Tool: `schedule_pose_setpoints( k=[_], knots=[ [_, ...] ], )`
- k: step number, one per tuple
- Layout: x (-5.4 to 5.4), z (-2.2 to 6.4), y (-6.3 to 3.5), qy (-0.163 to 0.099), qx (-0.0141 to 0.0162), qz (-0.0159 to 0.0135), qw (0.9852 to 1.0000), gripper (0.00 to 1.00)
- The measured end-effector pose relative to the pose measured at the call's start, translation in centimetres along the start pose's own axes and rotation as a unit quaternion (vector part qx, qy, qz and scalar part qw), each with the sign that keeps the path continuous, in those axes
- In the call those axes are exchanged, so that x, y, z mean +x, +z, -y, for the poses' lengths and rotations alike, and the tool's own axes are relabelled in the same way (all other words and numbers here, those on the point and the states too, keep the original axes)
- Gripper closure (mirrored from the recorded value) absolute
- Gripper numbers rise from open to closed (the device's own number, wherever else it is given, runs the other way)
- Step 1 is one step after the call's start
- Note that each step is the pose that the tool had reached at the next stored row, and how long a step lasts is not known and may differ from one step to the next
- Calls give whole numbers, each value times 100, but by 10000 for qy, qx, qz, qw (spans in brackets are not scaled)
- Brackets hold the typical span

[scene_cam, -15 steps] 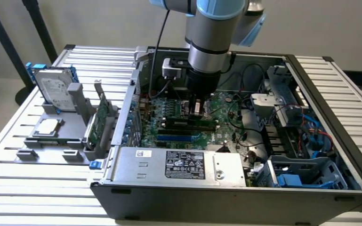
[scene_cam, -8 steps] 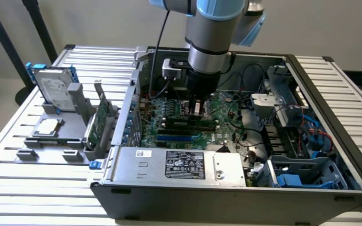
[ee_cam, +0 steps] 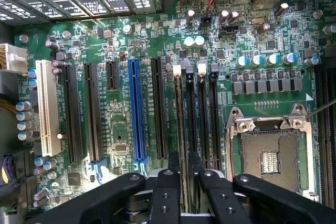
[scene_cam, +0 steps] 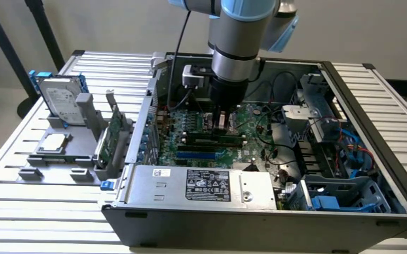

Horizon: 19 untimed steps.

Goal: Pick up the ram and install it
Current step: 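Insert the ram into the slot, then press down the ram until it locks into place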

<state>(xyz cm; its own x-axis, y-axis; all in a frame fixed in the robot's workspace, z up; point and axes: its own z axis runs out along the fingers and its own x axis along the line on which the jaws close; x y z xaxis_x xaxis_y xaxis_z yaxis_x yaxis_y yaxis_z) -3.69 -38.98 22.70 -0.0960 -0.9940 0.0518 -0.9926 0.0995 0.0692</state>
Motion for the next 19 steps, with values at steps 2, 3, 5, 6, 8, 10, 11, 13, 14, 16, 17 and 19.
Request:
schedule_pose_setpoints(
  k=[2,3,5,6,8,10,11,13,14,16,17,19],
  knots=[
    [2,-3,-41,0,0,1,10000,78],
    [3,-4,-63,0,-1,2,10000,78],
    [6,-8,-114,0,0,3,10000,78],
    [7,-10,-140,0,-1,3,10000,78],
    [10,-13,-188,0,-1,4,10000,78],
    [10,-13,-197,-1,-1,5,10000,80],
    [10,-13,-197,-1,0,5,10000,87],
    [10,-14,-197,-1,0,5,10000,89],
    [10,-14,-198,0,-1,5,10000,89],
    [10,-14,-198,0,-1,5,10000,89],
    [10,-14,-198,0,0,5,10000,89],
    [10,-14,-198,-1,0,5,10000,89]
  ],
)
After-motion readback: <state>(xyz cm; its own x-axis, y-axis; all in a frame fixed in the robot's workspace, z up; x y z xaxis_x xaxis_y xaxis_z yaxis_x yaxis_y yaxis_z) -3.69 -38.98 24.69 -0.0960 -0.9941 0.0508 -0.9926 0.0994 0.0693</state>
